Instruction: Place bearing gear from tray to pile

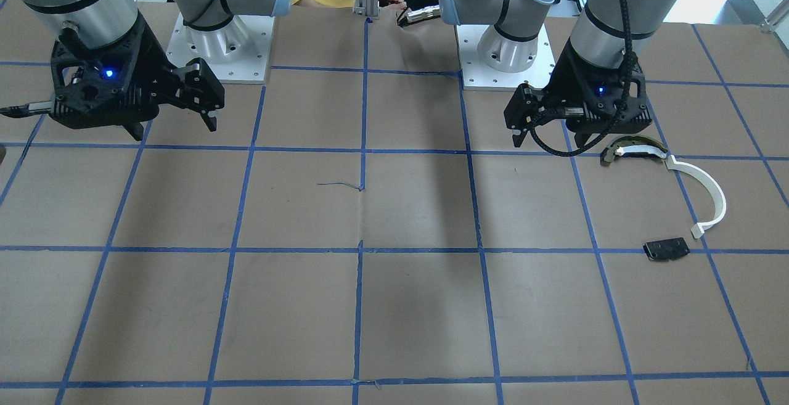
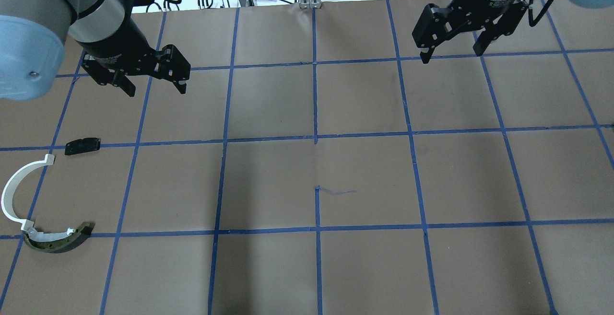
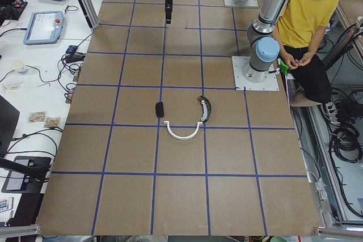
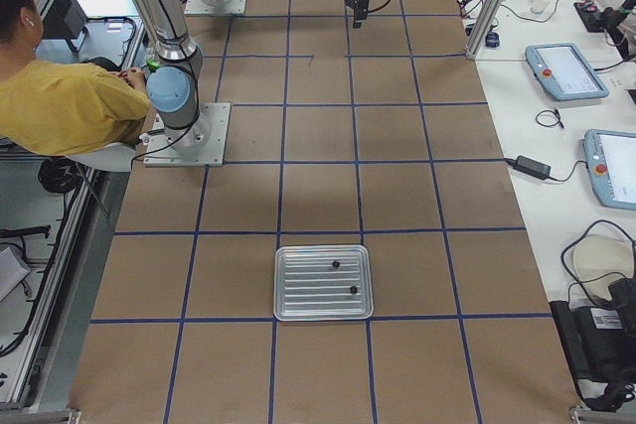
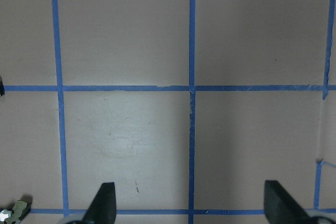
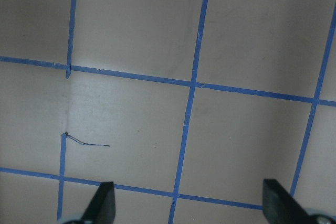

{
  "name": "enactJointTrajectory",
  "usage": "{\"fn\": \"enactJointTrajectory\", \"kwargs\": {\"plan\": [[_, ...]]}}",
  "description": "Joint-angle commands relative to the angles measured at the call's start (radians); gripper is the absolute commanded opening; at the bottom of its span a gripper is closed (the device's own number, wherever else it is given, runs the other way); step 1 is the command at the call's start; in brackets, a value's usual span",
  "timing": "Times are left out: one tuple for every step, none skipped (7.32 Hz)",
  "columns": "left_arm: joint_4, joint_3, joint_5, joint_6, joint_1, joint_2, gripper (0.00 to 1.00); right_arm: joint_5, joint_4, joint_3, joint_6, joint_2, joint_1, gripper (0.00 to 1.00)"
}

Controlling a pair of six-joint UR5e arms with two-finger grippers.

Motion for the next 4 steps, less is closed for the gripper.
{"fn": "enactJointTrajectory", "kwargs": {"plan": [[-0.001, 0.0, 0.001, 0.0, 0.002, 0.01, 1.0, -0.015, 0.004, 0.003, 0.003, -0.01, -0.002, 1.0], [-0.001, -0.002, 0.0, 0.002, 0.002, 0.007, 1.0, -0.015, -0.007, 0.003, -0.015, -0.009, -0.007, 1.0], [-0.003, -0.01, 0.001, 0.002, 0.002, 0.008, 1.0, -0.017, -0.022, -0.001, -0.062, -0.009, -0.06, 1.0], [0.001, -0.01, 0.001, 0.002, 0.002, 0.008, 1.0, -0.012, -0.009, -0.001, -0.172, -0.01, -0.175, 1.0]]}}
